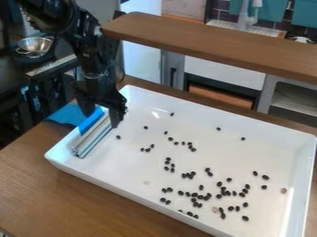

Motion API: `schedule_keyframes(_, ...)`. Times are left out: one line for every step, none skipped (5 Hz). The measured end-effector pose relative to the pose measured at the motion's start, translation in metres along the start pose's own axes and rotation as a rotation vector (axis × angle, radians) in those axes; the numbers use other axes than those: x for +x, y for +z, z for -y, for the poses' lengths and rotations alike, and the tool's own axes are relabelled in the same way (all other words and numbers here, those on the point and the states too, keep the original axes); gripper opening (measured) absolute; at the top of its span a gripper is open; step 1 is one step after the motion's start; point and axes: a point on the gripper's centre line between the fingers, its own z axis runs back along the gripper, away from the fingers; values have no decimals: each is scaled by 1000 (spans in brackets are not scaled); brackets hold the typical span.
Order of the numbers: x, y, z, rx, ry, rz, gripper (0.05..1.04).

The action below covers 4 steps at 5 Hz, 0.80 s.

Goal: Sweep into pile

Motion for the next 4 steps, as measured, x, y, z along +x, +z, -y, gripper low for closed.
schedule_keyframes(-8,-13,2,-5,6,-40,1000)
schedule_keyframes(-10,-17,-1,59,41,-57,1000)
schedule_keyframes(-11,-19,1,76,35,-54,1000)
schedule_keyframes(-10,-19,0,86,45,-48,1000)
